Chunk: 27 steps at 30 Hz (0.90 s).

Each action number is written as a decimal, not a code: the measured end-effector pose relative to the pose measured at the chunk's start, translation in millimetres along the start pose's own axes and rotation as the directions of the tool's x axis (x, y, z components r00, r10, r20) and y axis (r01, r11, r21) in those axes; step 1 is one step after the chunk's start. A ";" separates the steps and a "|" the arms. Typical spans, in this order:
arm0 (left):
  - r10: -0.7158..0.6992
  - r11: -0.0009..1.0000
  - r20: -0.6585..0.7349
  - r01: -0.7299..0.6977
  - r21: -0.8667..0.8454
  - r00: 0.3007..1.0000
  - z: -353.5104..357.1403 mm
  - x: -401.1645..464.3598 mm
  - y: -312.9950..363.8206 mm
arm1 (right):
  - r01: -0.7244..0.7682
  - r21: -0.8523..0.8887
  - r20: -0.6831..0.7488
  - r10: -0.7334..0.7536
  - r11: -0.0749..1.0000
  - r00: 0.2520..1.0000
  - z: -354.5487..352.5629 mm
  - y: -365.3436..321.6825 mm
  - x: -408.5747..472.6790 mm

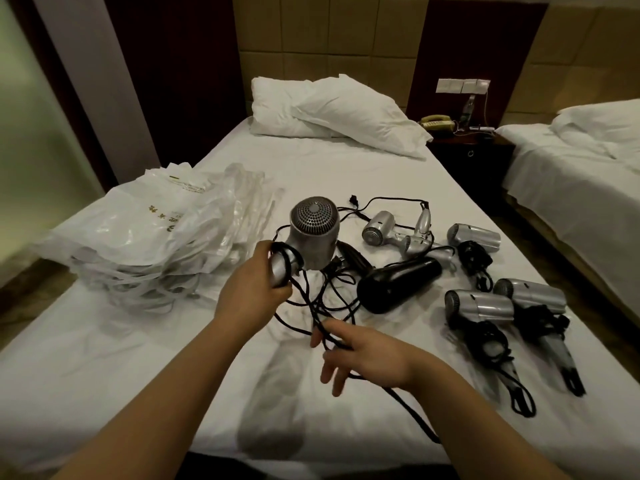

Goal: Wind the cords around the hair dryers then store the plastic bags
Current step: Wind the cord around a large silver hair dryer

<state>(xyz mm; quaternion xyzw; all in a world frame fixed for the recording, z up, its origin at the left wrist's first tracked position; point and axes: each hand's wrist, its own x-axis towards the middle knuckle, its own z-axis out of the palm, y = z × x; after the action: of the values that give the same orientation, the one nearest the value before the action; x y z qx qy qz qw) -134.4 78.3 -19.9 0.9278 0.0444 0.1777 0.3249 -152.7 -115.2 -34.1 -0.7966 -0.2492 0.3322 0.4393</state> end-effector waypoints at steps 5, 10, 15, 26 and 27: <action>0.082 0.890 0.131 -0.132 0.436 0.988 5.5 -9.1 -10.2 | -0.100 -0.589 -0.044 0.092 0.802 0.995 -6.5 -25.8 -7.9; 0.129 0.759 0.323 -0.303 0.576 0.938 20.4 -23.0 -13.2 | -0.206 -0.910 -0.241 -0.056 0.360 0.969 -23.0 -62.7 -6.6; 0.197 0.700 0.392 -0.409 0.585 0.899 17.2 -20.1 -16.4 | -0.217 -0.966 -0.245 -0.219 0.144 0.945 -40.5 -79.5 9.8; 0.378 0.766 0.580 -0.596 0.241 0.721 -17.3 -37.4 15.0 | -0.199 -0.967 -0.248 -0.415 0.158 0.875 -61.1 -66.8 36.4; 0.392 0.799 0.587 -0.579 0.165 0.708 -19.5 -39.1 18.3 | -0.194 -0.960 -0.261 -0.399 0.201 0.879 -61.7 -62.2 38.3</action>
<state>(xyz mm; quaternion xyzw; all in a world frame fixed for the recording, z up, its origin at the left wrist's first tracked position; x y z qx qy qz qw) -178.5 67.6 -6.2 0.9586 -0.2660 -0.0124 0.1010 -88.0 -91.3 32.1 -0.9251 -0.3443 -0.1297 -0.0943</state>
